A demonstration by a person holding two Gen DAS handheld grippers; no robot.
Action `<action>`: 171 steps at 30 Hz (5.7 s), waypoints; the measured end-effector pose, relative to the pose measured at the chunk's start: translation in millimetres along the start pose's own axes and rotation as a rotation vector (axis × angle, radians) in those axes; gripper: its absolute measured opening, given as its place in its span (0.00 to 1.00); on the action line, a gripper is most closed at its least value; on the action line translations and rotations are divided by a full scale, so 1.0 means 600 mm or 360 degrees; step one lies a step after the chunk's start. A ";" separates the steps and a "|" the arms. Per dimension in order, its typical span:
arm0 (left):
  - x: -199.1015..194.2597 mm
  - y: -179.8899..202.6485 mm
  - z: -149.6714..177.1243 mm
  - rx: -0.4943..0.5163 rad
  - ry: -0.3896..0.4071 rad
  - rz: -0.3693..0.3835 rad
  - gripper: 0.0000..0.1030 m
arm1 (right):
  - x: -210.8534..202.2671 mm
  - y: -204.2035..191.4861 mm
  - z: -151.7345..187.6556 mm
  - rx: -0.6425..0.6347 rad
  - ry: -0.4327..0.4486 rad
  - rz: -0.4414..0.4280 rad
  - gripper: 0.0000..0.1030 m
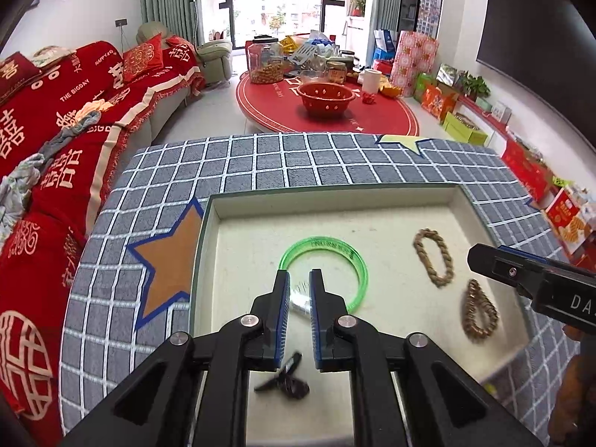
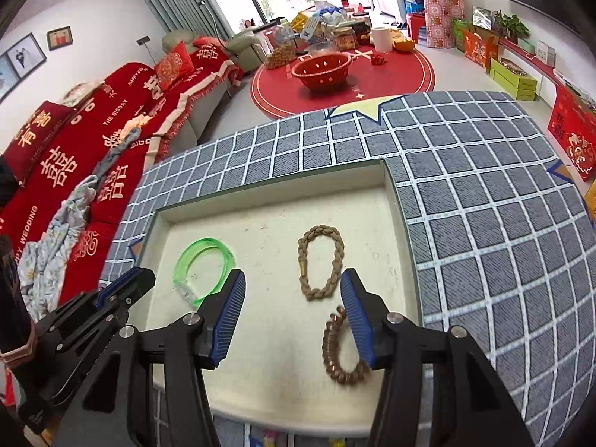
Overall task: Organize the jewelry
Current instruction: 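Carry the bangle and braided bracelet into the tray and open both tools, then move both open tools toward the star clip and heart pendant, then grasp the silver star hair clip with the left tool while the right tool grasps the heart pendant, then carry the star clip and heart pendant into the tray and open both tools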
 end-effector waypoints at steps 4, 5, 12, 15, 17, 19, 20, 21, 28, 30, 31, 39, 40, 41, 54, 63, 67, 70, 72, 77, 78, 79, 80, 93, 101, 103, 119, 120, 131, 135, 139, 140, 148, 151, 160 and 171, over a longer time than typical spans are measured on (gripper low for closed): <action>-0.042 -0.013 0.015 -0.0026 0.0130 -0.0060 1.00 | -0.027 -0.009 0.025 -0.0011 0.0029 -0.0003 0.65; -0.048 -0.012 0.023 -0.0007 0.0125 -0.0061 1.00 | -0.034 -0.012 0.033 -0.0019 0.0037 0.0002 0.68; -0.093 -0.027 0.083 0.0020 0.0187 -0.0133 1.00 | -0.083 -0.024 0.103 -0.0091 0.0092 0.0084 0.86; -0.104 -0.032 0.119 0.0029 0.0185 -0.0133 1.00 | -0.105 -0.021 0.134 -0.0099 0.0152 0.0104 1.00; -0.103 -0.037 0.143 0.0035 0.0157 -0.0114 1.00 | -0.123 -0.021 0.154 -0.0105 0.0217 0.0106 1.00; -0.102 -0.039 0.169 0.0027 0.0130 -0.0112 1.00 | -0.135 -0.022 0.170 -0.0112 0.0253 0.0107 1.00; -0.098 -0.038 0.183 0.0034 0.0106 -0.0092 1.00 | -0.139 -0.022 0.179 -0.0112 0.0255 0.0105 1.00; -0.096 -0.033 0.196 0.0047 0.0083 -0.0067 1.00 | -0.141 -0.022 0.189 -0.0111 0.0247 0.0103 1.00; -0.073 -0.029 0.270 0.0021 -0.0035 -0.0046 1.00 | -0.118 0.005 0.267 -0.0082 0.0043 0.0125 1.00; -0.062 -0.031 0.286 0.0001 -0.0074 -0.0050 1.00 | -0.110 0.015 0.287 -0.0065 0.0009 0.0134 1.00; -0.057 -0.034 0.293 -0.0015 -0.0095 -0.0054 1.00 | -0.104 0.023 0.301 -0.0055 -0.0007 0.0144 1.00; -0.037 -0.051 0.317 -0.0144 -0.0186 -0.0027 1.00 | -0.072 0.076 0.376 0.0037 -0.0109 0.0209 1.00; -0.036 -0.053 0.317 -0.0155 -0.0192 -0.0021 1.00 | -0.071 0.081 0.380 0.0044 -0.0115 0.0224 1.00; -0.035 -0.053 0.318 -0.0165 -0.0197 -0.0012 1.00 | -0.070 0.086 0.384 0.0048 -0.0119 0.0236 1.00; -0.016 -0.051 0.292 -0.0216 -0.0237 0.0048 1.00 | -0.071 0.129 0.372 0.0143 -0.0081 0.0307 1.00; -0.005 -0.038 0.275 -0.0177 -0.0238 0.0017 1.00 | -0.062 0.141 0.342 0.0130 -0.0055 0.0350 0.92; 0.005 -0.034 0.271 -0.0173 -0.0255 0.0009 1.00 | -0.058 0.144 0.335 0.0118 -0.0053 0.0352 0.87; 0.011 -0.034 0.269 -0.0172 -0.0258 -0.0014 1.00 | -0.053 0.141 0.329 0.0098 -0.0054 0.0358 0.80; 0.013 -0.032 0.268 -0.0167 -0.0266 -0.0009 1.00 | -0.050 0.138 0.325 0.0079 -0.0052 0.0372 0.77; 0.019 -0.036 0.268 -0.0156 -0.0272 -0.0038 1.00 | -0.041 0.123 0.320 -0.0012 -0.0060 0.0420 0.71; 0.021 -0.036 0.269 -0.0155 -0.0279 -0.0038 1.00 | -0.041 0.122 0.320 -0.0027 -0.0062 0.0434 0.69; 0.023 -0.037 0.269 -0.0151 -0.0277 -0.0047 1.00 | -0.039 0.119 0.322 -0.0048 -0.0063 0.0462 0.67; 0.023 -0.036 0.270 -0.0139 -0.0276 -0.0059 1.00 | -0.038 0.118 0.322 -0.0065 -0.0064 0.0493 0.63; 0.008 0.001 0.272 0.0039 -0.0226 -0.0034 0.77 | -0.035 0.095 0.326 -0.0156 -0.0075 0.0492 0.33; -0.003 0.029 0.276 0.0163 -0.0193 0.0014 0.34 | -0.032 0.080 0.328 -0.0179 -0.0065 0.0498 0.19; -0.005 0.027 0.278 0.0157 -0.0188 0.0029 0.34 | -0.033 0.081 0.330 -0.0151 -0.0070 0.0459 0.19; -0.093 0.014 0.269 0.0144 -0.0029 0.0119 0.34 | -0.101 0.083 0.331 -0.0044 0.0015 0.0250 0.19; -0.100 0.014 0.266 0.0143 -0.0015 0.0124 0.34 | -0.108 0.080 0.328 -0.0045 0.0026 0.0238 0.19; -0.151 0.016 0.224 0.0119 0.0085 0.0172 0.34 | -0.157 0.033 0.272 -0.0091 0.0117 0.0159 0.19; -0.164 0.016 0.202 0.0106 0.0121 0.0186 0.34 | -0.171 0.017 0.239 -0.0152 0.0148 0.0192 0.19; -0.163 0.013 0.173 0.0099 0.0135 0.0190 0.34 | -0.178 0.001 0.199 -0.0183 0.0164 0.0187 0.19; -0.161 0.011 0.166 0.0098 0.0135 0.0184 0.34 | -0.177 -0.002 0.187 -0.0191 0.0165 0.0186 0.19; -0.123 -0.007 0.104 0.0081 0.0100 0.0156 0.34 | -0.142 -0.022 0.104 -0.0196 0.0138 0.0139 0.19; -0.100 -0.014 0.084 0.0097 0.0075 0.0130 0.34 | -0.121 -0.026 0.074 -0.0194 0.0119 0.0137 0.19; -0.002 -0.031 0.053 0.0074 -0.0107 0.0116 0.34 | -0.059 -0.008 0.016 -0.0142 0.0068 0.0151 0.19; 0.072 -0.044 0.012 0.0047 -0.0158 -0.0002 0.34 | 0.015 0.032 -0.019 -0.0054 0.0015 0.0180 0.19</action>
Point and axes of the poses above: each gripper's, at about its wrist camera, not at the fingertips, and x roughly the way its jaws point, y to its right, z to its underside, the point moved 10 cm from there along x, roughly the way its jaws point, and after that the axes turned 15 degrees about -y, right-handed, at the moved point
